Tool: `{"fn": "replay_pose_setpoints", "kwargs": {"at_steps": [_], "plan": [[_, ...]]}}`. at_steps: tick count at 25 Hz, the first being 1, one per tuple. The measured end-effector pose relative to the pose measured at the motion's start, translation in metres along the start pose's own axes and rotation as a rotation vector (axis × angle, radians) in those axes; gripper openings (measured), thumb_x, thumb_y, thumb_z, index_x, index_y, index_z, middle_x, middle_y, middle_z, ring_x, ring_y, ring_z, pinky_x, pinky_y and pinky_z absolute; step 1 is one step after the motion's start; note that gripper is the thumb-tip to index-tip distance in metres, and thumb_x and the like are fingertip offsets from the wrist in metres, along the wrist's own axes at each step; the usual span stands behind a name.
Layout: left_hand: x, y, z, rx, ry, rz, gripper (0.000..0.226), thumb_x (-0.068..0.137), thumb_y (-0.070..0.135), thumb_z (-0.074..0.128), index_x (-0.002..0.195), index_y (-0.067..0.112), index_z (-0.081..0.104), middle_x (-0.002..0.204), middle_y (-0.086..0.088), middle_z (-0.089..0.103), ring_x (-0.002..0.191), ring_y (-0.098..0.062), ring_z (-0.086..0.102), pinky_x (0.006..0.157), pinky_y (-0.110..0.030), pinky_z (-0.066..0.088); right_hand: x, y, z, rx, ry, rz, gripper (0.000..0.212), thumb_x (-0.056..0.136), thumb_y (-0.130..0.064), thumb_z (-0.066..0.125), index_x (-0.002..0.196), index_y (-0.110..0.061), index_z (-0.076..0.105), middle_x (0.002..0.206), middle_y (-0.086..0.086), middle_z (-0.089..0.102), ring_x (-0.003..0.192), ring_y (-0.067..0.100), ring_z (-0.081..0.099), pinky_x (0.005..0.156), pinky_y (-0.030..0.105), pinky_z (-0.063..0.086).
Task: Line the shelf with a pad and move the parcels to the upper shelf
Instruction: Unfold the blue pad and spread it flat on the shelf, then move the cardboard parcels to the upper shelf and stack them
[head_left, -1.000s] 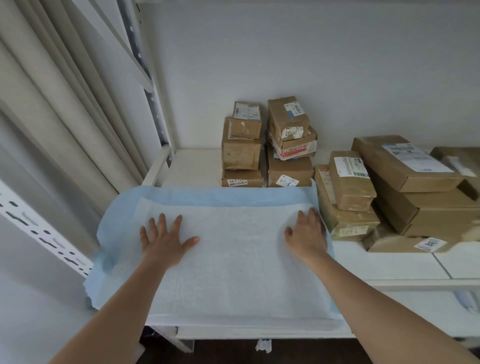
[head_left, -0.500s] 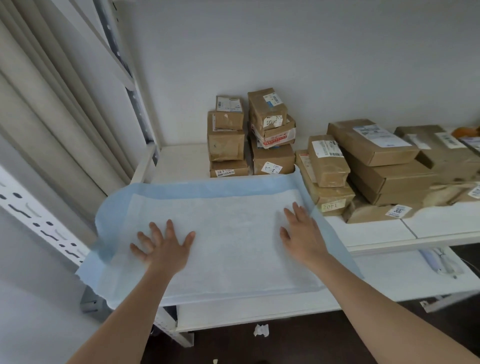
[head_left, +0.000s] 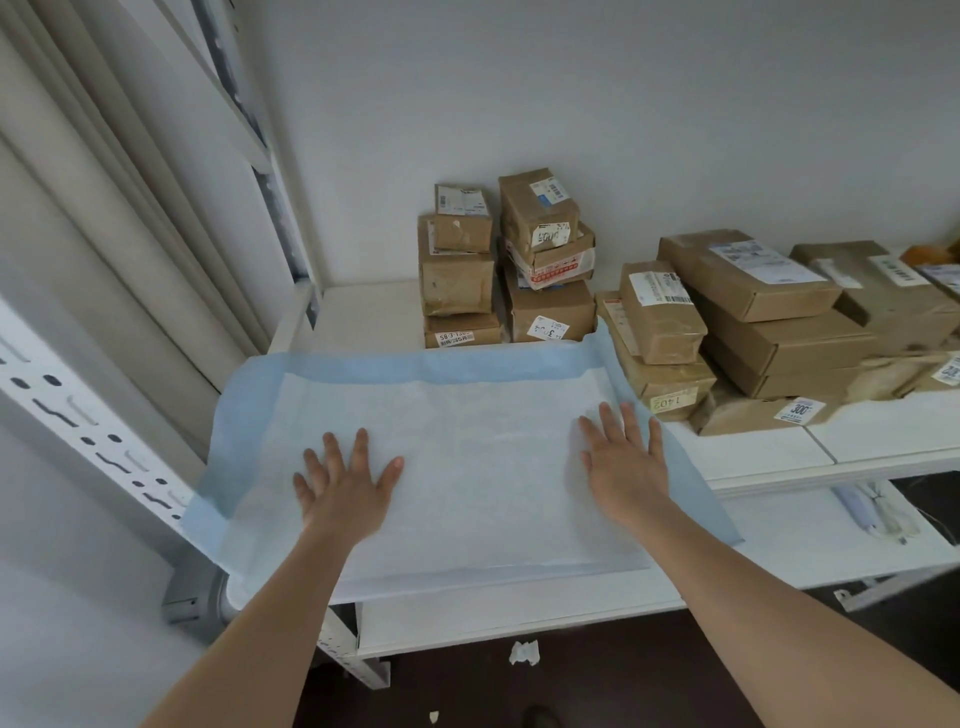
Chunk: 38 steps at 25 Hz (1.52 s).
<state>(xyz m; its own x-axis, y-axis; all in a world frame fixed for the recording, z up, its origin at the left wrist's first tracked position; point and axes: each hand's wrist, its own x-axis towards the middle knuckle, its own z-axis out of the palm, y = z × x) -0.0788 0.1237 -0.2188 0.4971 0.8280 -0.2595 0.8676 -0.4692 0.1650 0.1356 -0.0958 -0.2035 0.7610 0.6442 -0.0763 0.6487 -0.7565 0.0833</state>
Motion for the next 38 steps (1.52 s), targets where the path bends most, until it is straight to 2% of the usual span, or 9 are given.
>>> {"fn": "replay_pose_setpoints", "kwargs": {"at_steps": [2,5,10,15,19,24,27,34,38], "plan": [[-0.002,-0.004,-0.001,0.024,0.042,-0.002,0.073,0.094,0.066,0.009,0.154,0.030,-0.010,0.162,-0.010,-0.017,0.148,-0.036,-0.014,0.120,-0.050,-0.005,0.003,-0.011,-0.003,0.074,0.038,-0.023,0.056,0.104,-0.024,0.028,0.156,-0.022,0.007,0.163,0.004,-0.005,0.150,0.025,-0.012,0.121,0.044,-0.005],[-0.007,-0.007,0.003,0.039,0.016,-0.065,0.074,0.093,0.067,0.006,0.154,0.030,-0.014,0.161,-0.014,-0.019,0.147,-0.037,-0.016,0.119,-0.052,-0.008,-0.001,-0.031,0.000,0.298,-0.036,-0.170,0.057,0.103,-0.042,0.025,0.156,-0.027,0.009,0.163,0.004,-0.006,0.150,0.023,-0.009,0.120,0.041,-0.003],[-0.005,-0.007,0.001,0.028,-0.045,-0.085,0.075,0.093,0.069,0.008,0.152,0.031,-0.017,0.159,-0.017,-0.023,0.147,-0.038,-0.018,0.117,-0.052,-0.009,-0.002,-0.031,0.015,0.267,-0.127,-0.158,0.061,0.099,-0.058,0.014,0.154,-0.038,-0.002,0.161,-0.005,-0.018,0.148,0.018,-0.017,0.121,0.041,-0.008],[-0.001,0.008,-0.012,-0.047,-0.055,-0.128,0.071,0.096,0.063,0.012,0.156,0.025,0.003,0.160,-0.017,-0.020,0.147,-0.039,-0.016,0.118,-0.054,-0.007,0.018,-0.032,-0.004,0.276,-0.147,-0.116,0.058,0.100,-0.047,0.030,0.153,-0.029,0.015,0.163,0.004,0.002,0.150,0.026,0.000,0.121,0.043,0.006],[0.006,0.037,-0.035,-0.052,0.006,-0.083,0.070,0.097,0.062,0.013,0.155,0.022,0.013,0.161,-0.014,-0.015,0.148,-0.037,-0.011,0.118,-0.055,-0.002,0.038,-0.030,-0.038,0.310,-0.036,-0.122,0.058,0.098,-0.033,0.045,0.151,-0.021,0.024,0.161,0.011,0.012,0.149,0.029,0.006,0.120,0.040,0.013],[0.016,0.093,-0.060,-0.057,0.075,0.001,0.066,0.098,0.060,0.015,0.153,0.023,0.018,0.162,-0.010,-0.007,0.149,-0.034,-0.004,0.117,-0.056,0.003,0.063,-0.017,-0.081,0.377,0.204,-0.180,0.052,0.096,-0.027,0.051,0.145,-0.020,0.037,0.152,0.007,0.031,0.141,0.026,0.021,0.112,0.038,0.032],[0.020,0.132,-0.073,-0.084,0.084,0.033,0.067,0.098,0.061,0.015,0.153,0.023,0.017,0.162,-0.009,-0.005,0.149,-0.033,-0.003,0.116,-0.056,0.005,0.079,0.000,-0.100,0.386,0.239,-0.218,0.048,0.094,-0.025,0.053,0.141,-0.020,0.044,0.143,0.006,0.038,0.134,0.025,0.027,0.107,0.037,0.036],[0.032,0.228,-0.096,-0.454,0.038,0.079,0.065,0.098,0.059,0.022,0.150,0.020,0.026,0.157,-0.014,0.013,0.146,-0.033,0.012,0.116,-0.050,0.016,0.124,0.051,-0.134,0.398,0.293,-0.292,0.052,0.091,-0.022,0.059,0.140,-0.020,0.042,0.144,0.006,0.038,0.134,0.025,0.032,0.109,0.039,0.037],[0.044,0.273,-0.110,-0.634,-0.030,0.012,0.079,0.093,0.070,0.016,0.153,0.019,0.024,0.157,-0.017,0.021,0.143,-0.037,0.026,0.115,-0.051,0.024,0.140,0.077,-0.151,0.381,0.260,-0.326,0.048,0.094,-0.025,0.054,0.139,-0.017,0.039,0.138,0.008,0.041,0.130,0.025,0.031,0.106,0.036,0.036]]}}
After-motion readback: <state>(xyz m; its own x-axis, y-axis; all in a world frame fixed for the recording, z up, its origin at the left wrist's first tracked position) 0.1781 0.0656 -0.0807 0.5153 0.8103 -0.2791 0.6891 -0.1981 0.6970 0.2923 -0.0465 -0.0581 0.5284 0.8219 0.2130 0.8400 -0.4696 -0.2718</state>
